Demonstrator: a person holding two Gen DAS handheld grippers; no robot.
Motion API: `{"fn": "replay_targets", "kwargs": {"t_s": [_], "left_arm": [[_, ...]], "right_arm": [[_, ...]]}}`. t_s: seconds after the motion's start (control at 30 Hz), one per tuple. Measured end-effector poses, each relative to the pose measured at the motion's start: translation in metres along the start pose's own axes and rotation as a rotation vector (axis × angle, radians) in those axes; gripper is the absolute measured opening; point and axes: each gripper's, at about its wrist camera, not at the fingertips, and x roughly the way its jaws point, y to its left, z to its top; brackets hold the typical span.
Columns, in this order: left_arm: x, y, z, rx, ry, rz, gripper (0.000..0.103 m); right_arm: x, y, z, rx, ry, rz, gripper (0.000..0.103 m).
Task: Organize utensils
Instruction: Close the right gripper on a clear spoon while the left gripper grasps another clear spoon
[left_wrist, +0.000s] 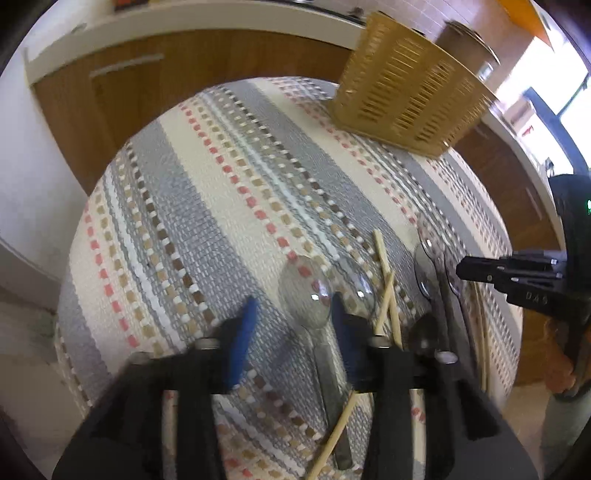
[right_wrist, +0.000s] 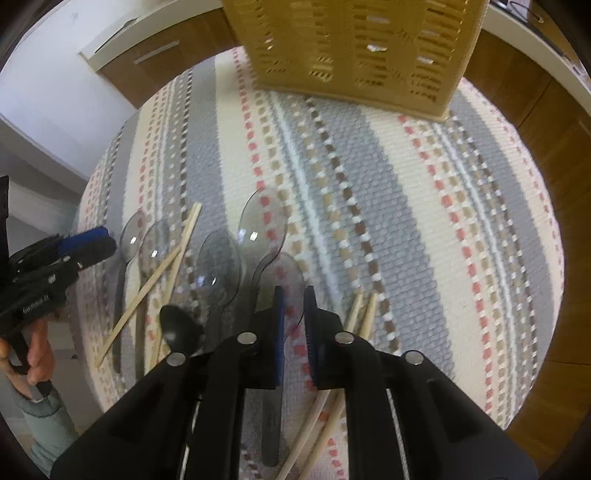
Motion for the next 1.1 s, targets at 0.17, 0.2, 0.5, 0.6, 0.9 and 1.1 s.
{"fn": "replay_targets", "kwargs": {"t_s": [0.17,0.2,0.5,0.6,0.9,1.1], "left_arm": [[0.018,-0.016,-0.002,0.052,0.099,0.038,0.021],[0.018,-0.020,-0.002,0.066,0.092,0.057,0.020],[0.018,-0.030,0.001,0.092,0.077,0.140,0.010],[0.013,-0.018,0.002,0.035,0.019,0.070,0.009],[-0.006,-0.018,0.003,0.025,-0.085,0.050,0.009],[-0.008,-0.018,0.000,0.031,-0.106,0.054,0.009]], "right_arm": [[-0.005,0.001,-0.004,-0.007,0.001,-0.004,0.016],[-0.005,0.000,-0.004,-0.002,0.002,-0.003,0.016],[-0.008,-0.008,-0.003,0.023,0.046,0.011,0.016],[-0.013,-0.013,-0.001,0.037,0.035,0.005,0.016],[-0.009,0.000,0.011,0.026,0.026,0.007,0.051],[-0.003,0.001,0.018,0.040,0.040,-0.024,0.050]]}}
